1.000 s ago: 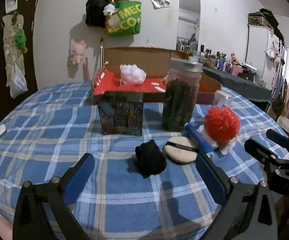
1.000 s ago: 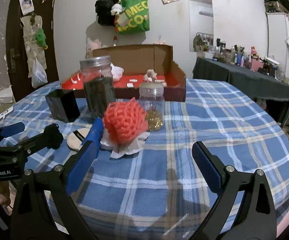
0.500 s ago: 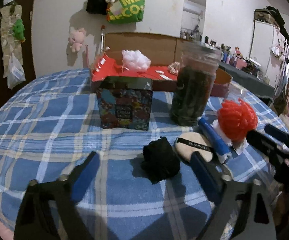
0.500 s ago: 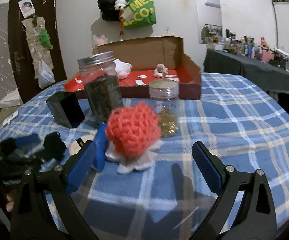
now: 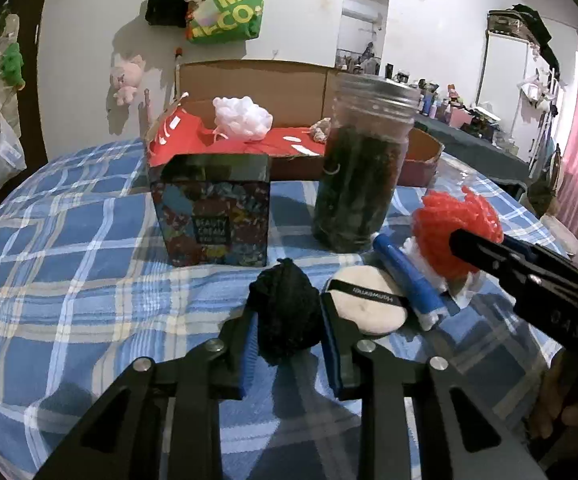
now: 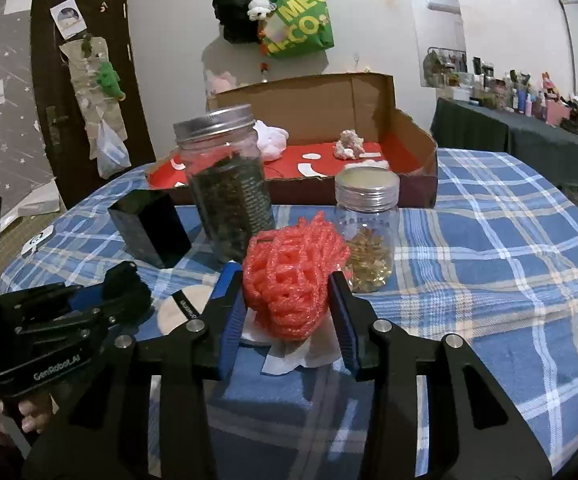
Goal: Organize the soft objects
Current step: 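Grasp the black fuzzy puff with the left gripper while the right grasps the red mesh sponge, then carry the black puff and red mesh sponge in both grippers over the box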
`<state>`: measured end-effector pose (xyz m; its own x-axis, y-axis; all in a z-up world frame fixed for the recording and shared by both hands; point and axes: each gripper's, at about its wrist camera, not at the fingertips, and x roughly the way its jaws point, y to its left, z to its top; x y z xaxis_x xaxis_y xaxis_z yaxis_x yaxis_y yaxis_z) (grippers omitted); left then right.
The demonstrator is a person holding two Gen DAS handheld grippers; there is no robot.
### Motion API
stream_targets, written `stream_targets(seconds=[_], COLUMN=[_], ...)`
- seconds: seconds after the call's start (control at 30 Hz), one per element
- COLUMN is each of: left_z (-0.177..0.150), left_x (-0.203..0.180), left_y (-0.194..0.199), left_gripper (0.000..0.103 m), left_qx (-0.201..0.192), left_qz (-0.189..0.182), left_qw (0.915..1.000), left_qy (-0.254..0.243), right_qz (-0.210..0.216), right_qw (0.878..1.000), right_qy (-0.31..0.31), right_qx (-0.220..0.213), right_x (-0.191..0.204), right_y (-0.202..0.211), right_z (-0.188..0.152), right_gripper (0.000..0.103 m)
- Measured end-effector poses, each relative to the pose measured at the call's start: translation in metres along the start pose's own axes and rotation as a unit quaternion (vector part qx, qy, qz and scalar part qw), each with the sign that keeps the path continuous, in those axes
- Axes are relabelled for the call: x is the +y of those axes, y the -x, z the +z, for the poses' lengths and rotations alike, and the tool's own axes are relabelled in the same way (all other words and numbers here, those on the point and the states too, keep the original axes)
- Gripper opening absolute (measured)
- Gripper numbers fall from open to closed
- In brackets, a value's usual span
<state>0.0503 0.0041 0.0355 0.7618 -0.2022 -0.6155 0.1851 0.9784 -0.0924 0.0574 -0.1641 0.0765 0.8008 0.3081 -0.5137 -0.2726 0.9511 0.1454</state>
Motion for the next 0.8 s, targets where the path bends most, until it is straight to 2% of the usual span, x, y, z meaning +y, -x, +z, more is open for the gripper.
stream_targets(seconds=[0.33,0.8], left_z=[0.005,0.012], left_x=[0.007,0.054], left_y=[0.001,0.011], left_gripper=[0.029,0.029], left_qx=[0.001,0.019], left_qz=[0.001,0.028], left_qw=[1.0,0.9991], left_qy=[0.008,0.028], right_qz=[0.007,0.011], right_qw=[1.0,0.998], right_qy=[-0.011,-0.06], right_qx=[0.003,0.016], right_x=[-0.008,-0.055], right_y=[0.011,0.03], right_z=[-0.004,0.001], right_gripper=[0.039,0.039])
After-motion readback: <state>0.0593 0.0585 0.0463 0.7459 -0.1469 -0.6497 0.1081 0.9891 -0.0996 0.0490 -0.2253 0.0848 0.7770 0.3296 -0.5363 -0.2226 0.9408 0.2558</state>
